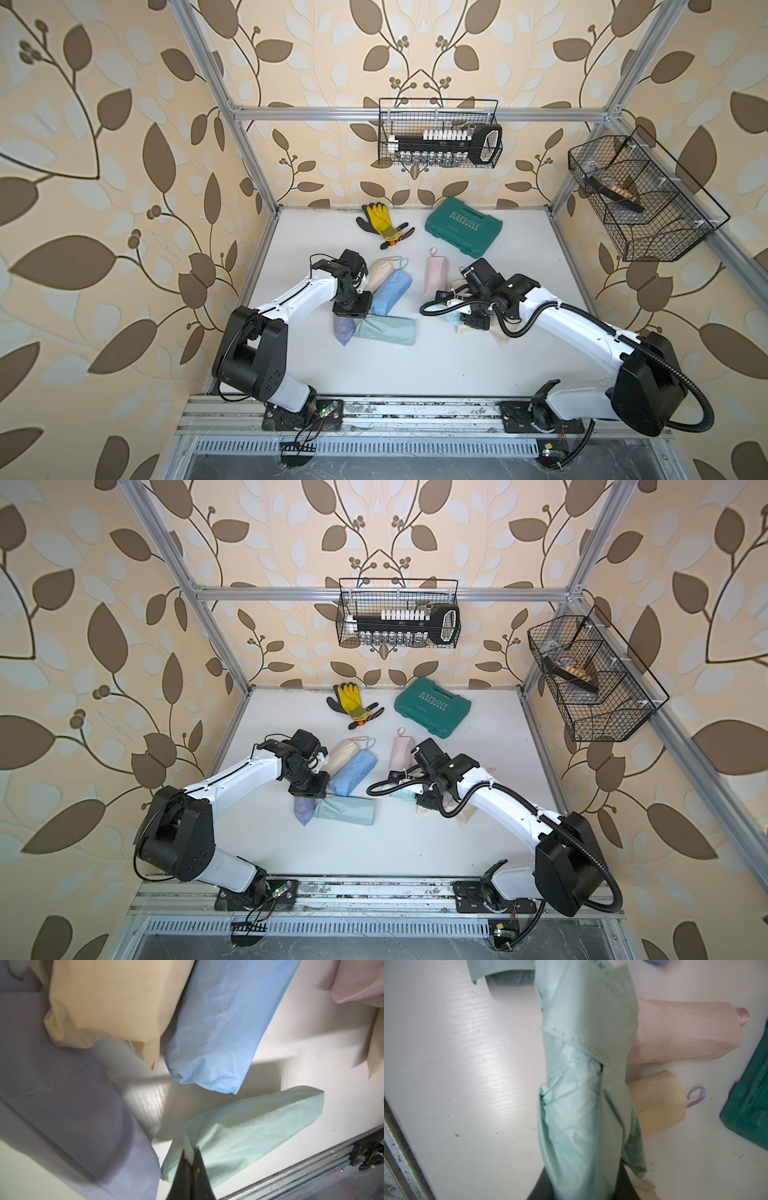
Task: Take umbrellas out of sleeves
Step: Take out the umbrella from the umbrella sleeve, then place the umbrella sleeve at the center of the board.
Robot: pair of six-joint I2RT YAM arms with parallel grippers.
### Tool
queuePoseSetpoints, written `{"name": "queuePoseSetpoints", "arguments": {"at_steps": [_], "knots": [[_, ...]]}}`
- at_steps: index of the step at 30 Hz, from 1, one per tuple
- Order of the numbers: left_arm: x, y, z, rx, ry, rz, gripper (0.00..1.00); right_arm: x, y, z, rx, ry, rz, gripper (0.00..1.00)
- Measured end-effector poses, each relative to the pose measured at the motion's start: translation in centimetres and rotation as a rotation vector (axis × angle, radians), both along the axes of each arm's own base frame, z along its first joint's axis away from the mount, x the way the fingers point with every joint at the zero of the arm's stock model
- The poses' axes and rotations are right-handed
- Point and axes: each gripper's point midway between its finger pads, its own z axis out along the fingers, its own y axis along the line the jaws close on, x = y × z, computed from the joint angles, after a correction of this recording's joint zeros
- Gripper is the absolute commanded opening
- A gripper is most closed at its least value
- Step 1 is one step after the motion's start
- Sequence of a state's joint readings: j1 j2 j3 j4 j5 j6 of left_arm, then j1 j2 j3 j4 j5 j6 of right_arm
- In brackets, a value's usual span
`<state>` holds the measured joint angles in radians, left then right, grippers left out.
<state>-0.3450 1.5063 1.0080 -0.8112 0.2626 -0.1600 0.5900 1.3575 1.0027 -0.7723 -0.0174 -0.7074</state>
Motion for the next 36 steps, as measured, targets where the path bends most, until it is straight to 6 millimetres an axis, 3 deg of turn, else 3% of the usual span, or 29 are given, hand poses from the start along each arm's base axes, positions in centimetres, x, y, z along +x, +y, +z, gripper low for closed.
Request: {"name": "queuePoseSetpoints", "arguments": {"at_steps": [9,17,28,36], "knots": [[-0.5,-1.3,0.4,-0.077,0.027,-0.017,0.00,1.6,3.0,5.1,0.189,-0.023,-0.072,0.02],[-2.5,-2.7,-1.1,-0.174,0.118,0.023,0.00,1.2,4.8,6.9,0.315,0.037,-0.107,0.02],[-3.4,-4.1,-2.1,-0.225,0.174,0.060,0.00,0.0,6.6,5.4,0.343,0.142,-0.093,0.02],[-3.8,-4.5,-2.6,-0.235,0.180,0.065,0.00,-1.3,8.7,1.1,0.293,0.245,-0.044,0.02]]}}
